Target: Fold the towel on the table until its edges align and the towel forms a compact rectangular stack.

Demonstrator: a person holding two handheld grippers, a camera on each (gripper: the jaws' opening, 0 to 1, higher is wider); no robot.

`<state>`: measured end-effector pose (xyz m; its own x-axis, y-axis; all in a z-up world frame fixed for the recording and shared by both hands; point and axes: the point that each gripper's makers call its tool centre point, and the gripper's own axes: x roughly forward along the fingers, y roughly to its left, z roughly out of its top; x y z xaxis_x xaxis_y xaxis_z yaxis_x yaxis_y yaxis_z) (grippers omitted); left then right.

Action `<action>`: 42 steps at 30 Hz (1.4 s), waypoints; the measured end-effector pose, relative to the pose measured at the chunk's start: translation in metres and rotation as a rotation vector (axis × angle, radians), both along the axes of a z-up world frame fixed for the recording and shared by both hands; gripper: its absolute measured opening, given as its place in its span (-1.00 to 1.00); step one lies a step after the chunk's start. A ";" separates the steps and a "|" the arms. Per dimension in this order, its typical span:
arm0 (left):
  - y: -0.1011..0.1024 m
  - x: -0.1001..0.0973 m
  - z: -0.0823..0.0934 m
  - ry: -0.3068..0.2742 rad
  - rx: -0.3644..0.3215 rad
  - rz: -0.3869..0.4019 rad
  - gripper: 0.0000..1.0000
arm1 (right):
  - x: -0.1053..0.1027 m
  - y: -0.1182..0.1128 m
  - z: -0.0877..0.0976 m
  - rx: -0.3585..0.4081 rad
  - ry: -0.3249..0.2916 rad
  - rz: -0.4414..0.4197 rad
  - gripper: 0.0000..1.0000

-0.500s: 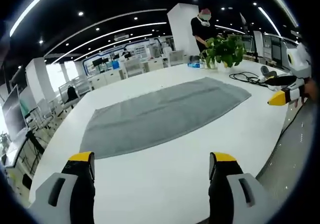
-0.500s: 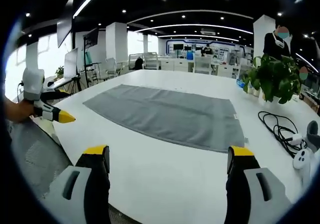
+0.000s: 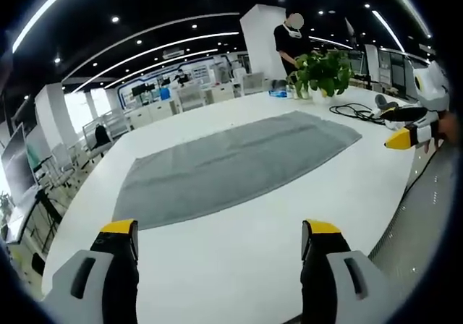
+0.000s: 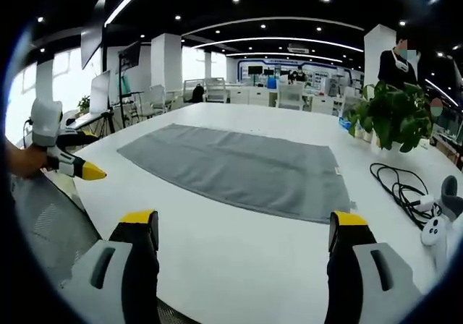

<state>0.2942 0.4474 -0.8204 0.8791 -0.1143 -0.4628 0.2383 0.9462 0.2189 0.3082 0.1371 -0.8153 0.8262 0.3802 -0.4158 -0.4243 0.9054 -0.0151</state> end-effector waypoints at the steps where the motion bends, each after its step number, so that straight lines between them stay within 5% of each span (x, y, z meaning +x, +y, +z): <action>1: 0.000 0.000 0.000 0.000 -0.001 0.001 0.91 | 0.000 0.000 0.000 -0.002 0.002 0.001 0.99; 15: 0.002 -0.001 0.001 -0.004 -0.021 0.011 0.90 | -0.001 0.005 -0.013 -0.046 0.033 0.050 0.99; 28: -0.004 -0.003 -0.007 0.044 -0.022 -0.013 0.89 | -0.006 0.007 -0.011 -0.029 0.045 0.063 0.99; 42: -0.003 0.001 -0.005 0.031 -0.044 -0.024 0.90 | -0.004 0.010 -0.007 -0.022 0.037 0.068 0.99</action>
